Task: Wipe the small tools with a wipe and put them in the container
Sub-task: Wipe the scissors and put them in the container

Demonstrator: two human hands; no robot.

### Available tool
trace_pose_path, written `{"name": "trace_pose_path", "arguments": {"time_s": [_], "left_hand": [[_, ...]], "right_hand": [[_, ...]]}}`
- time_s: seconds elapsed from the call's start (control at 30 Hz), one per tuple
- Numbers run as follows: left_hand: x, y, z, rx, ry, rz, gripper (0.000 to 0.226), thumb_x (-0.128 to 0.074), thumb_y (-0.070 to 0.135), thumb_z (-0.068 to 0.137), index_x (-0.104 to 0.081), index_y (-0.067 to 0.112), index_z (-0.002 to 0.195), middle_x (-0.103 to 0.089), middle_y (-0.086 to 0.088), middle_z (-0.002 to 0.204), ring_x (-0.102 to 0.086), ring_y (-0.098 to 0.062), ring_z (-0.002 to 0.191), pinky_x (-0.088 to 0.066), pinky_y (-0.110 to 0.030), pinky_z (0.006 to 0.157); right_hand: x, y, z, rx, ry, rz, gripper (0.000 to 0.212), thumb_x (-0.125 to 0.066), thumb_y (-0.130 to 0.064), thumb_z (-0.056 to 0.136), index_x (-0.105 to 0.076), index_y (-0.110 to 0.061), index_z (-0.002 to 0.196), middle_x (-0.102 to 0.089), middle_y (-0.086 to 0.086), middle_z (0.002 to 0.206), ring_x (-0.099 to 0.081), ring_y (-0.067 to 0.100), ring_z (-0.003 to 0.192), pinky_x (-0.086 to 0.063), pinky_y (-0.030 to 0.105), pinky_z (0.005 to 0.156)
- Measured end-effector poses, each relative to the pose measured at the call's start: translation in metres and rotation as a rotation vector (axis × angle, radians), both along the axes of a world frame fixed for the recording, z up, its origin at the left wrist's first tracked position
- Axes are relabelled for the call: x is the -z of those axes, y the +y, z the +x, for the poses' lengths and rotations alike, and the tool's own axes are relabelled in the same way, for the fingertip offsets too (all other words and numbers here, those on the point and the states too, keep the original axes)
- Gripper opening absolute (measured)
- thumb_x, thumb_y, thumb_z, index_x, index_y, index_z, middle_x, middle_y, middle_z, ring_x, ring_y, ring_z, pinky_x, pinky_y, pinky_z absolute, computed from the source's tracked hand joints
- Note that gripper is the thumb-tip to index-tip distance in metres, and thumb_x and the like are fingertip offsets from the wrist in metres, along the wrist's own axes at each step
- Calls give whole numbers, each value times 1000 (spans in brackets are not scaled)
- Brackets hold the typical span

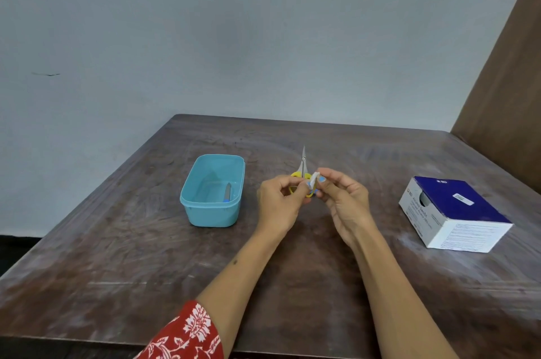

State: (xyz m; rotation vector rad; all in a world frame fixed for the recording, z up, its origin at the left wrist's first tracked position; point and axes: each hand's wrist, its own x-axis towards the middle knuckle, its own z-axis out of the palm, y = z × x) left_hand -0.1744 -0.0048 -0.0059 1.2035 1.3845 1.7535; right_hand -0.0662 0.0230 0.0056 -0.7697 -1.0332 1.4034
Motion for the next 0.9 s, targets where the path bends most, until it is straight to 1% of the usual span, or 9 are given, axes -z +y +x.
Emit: {"name": "trace_pose_path", "arguments": {"time_s": [0.1,0.17,0.23,0.53,0.63,0.7,0.77,0.83,0.9], "left_hand": [[6,1,-3,-80,234,39,15,-68,25,76,-76,14,83,-70,-1,77,-67,-18,72,-58,-43,69],[7,2,-2,-104,288,55,15,-69,27,77,-75,14,83,-69,3,78,-66,-14,71,-57,-43,68],[6,1,-2,-121,325,65,12,-70,23,79,-74,13,82,-69,3,77,-65,-13,70,-56,-42,67],[4,1,-1,-87,186,-9,19,-62,30,70,-73,16,76,-70,-1,72,-67,-22,70,-58,-46,70],[5,2,-1,-70,200,-33,13,-65,28,71,-74,19,75,-71,0,71,-68,-19,70,-58,-43,70],[5,1,1,-52,202,-42,4,-69,22,72,-73,24,71,-71,-2,71,-69,-21,69,-59,-44,70],[5,0,4,-8,161,-52,19,-71,9,73,-67,27,68,-71,-8,73,-69,-21,67,-59,-45,68],[5,-2,7,33,132,-48,31,-68,-3,75,-59,25,66,-70,-11,77,-68,-20,70,-60,-45,66],[4,-3,8,58,120,-39,34,-67,-7,75,-51,22,70,-70,-10,80,-70,-24,74,-60,-44,64]], "right_hand": [[-3,-1,-1,-8,32,-39,12,-57,3,87,-66,-5,86,-69,1,63,-61,8,57,-53,18,56],[-3,-2,-2,6,26,-46,8,-62,0,84,-64,-6,87,-68,4,65,-62,10,58,-54,21,57],[-3,-3,-2,27,-6,-42,17,-66,5,79,-60,-8,88,-67,7,71,-63,14,62,-55,24,58],[-6,-5,-2,85,10,-100,29,-57,13,82,-48,-14,89,-64,11,73,-66,14,57,-56,24,54],[-4,-1,-1,241,35,-94,33,-58,13,80,-46,-17,87,-63,10,71,-65,13,52,-56,26,55],[-2,2,4,493,-123,-38,33,-66,5,76,-46,-20,84,-65,3,69,-65,13,53,-55,30,65],[-2,0,6,662,-328,57,32,-73,-6,72,-48,-19,86,-65,-5,66,-64,4,57,-51,19,71],[-3,-4,4,680,-390,159,33,-76,-10,72,-48,-15,89,-64,-8,66,-60,-6,55,-44,5,63],[-3,-7,1,636,-400,229,32,-75,-8,73,-49,-16,90,-65,-7,68,-61,-6,57,-46,6,62]]}}
